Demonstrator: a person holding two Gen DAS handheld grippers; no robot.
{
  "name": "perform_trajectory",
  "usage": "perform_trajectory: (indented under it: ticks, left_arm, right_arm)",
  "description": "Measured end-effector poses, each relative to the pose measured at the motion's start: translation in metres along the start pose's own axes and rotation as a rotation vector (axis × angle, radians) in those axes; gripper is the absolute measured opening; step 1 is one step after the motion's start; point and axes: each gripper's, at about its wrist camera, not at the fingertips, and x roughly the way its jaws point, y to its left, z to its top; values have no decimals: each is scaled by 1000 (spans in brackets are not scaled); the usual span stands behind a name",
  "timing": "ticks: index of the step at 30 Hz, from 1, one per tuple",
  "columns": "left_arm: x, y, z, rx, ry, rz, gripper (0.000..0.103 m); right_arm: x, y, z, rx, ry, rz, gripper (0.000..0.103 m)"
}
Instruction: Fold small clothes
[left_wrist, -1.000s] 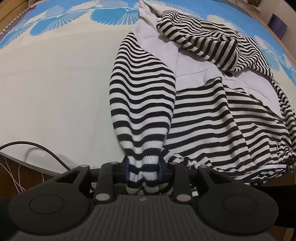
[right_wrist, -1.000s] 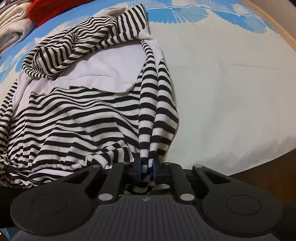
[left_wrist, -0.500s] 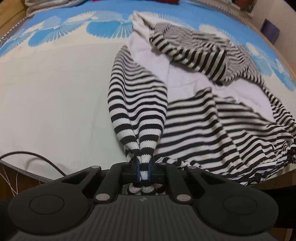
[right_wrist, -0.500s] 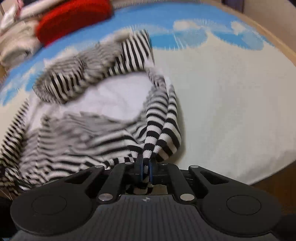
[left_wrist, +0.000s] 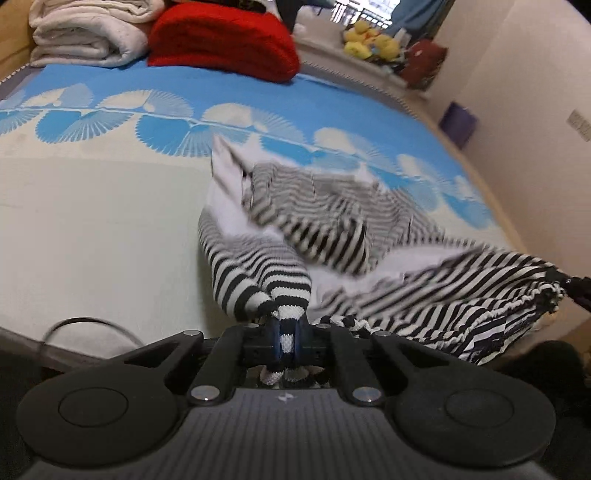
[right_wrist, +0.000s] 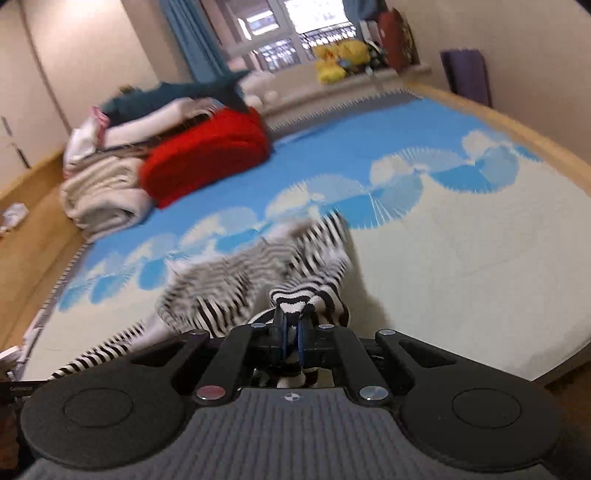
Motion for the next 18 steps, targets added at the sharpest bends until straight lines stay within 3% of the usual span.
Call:
perform_trajectory:
  ticks: [4,9,12,13,15,16,18]
  left_arm:
    - [0,7,22,-6,4,-52,7]
    - [66,38,100,-35,30,-33,8]
    - [128,71,155,-196,80,-14,17]
    - [147,81,169,-230,101,-22,29]
    - [179,102,186,-301,142,-20,41]
    - [187,110,187,-334,136,-5,41]
    - [195,122,182,-366,152,20,41]
  right_arm:
    - [-18,-9,14,29,-13,47,4]
    - [54,-6,59,-11,12,44,4]
    - [123,-6,97,-15,48,0,4]
    - [146,-10,106,6,58,-24,6]
    - [192,-26,119,52,67,-117,14]
    - [211,-33,120,71,79,-157,20]
    - [233,-49,113,81,81,-243,22]
